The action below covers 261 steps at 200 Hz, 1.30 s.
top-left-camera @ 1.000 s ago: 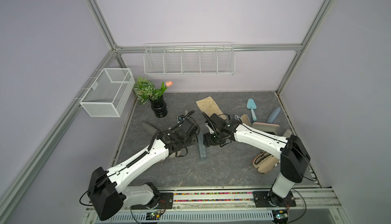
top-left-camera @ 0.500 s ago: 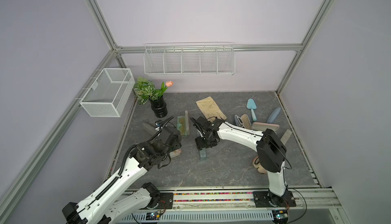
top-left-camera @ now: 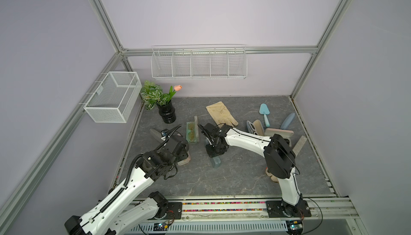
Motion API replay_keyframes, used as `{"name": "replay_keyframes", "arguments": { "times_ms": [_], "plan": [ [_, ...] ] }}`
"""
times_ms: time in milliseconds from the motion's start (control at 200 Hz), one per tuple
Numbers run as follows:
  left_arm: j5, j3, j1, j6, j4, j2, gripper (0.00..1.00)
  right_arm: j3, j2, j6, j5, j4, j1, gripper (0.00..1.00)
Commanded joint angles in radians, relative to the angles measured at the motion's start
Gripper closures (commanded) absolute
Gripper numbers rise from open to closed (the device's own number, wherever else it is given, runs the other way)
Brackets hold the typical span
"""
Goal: Close the glasses case
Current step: Pick up the glasses case at the center of the board, then place the glasses case at the center of the board.
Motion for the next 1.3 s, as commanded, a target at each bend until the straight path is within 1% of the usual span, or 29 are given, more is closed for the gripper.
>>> {"name": "replay_keyframes", "arguments": {
  "times_ms": [0, 215, 290, 400, 530, 750, 1085, 1160, 1280, 1300],
  "plan": [
    [-0.003, -0.01, 0.006, -0.019, 0.011, 0.007, 0.43, 0.005, -0.09, -0.011, 0.053, -0.043, -0.032, 0.74],
    [0.015, -0.018, 0.007, -0.014, 0.039, 0.022, 0.43, -0.099, -0.282, -0.032, 0.128, -0.067, -0.158, 0.73],
    [0.021, -0.022, 0.007, -0.013, 0.051, 0.03, 0.42, -0.142, -0.34, -0.04, 0.123, -0.065, -0.215, 0.73],
    [0.031, -0.024, 0.007, -0.011, 0.065, 0.045, 0.43, -0.191, -0.376, -0.062, 0.109, -0.061, -0.268, 0.73],
    [0.045, -0.027, 0.007, -0.008, 0.075, 0.061, 0.42, -0.235, -0.368, -0.075, 0.075, -0.033, -0.305, 0.73],
    [0.061, -0.027, 0.007, -0.007, 0.063, 0.08, 0.42, -0.276, -0.306, -0.085, 0.037, 0.015, -0.339, 0.73],
    [0.071, -0.044, 0.007, -0.013, 0.059, 0.093, 0.41, -0.265, -0.227, -0.107, 0.022, 0.03, -0.37, 0.72],
    [0.075, -0.046, 0.007, -0.011, 0.063, 0.104, 0.41, -0.259, -0.211, -0.109, 0.019, 0.032, -0.374, 0.71],
    [0.076, -0.046, 0.007, -0.006, 0.059, 0.121, 0.41, -0.252, -0.195, -0.112, 0.014, 0.034, -0.379, 0.67],
    [0.076, -0.047, 0.007, -0.006, 0.058, 0.126, 0.4, -0.251, -0.194, -0.113, 0.014, 0.033, -0.379, 0.65]
  ]
}}
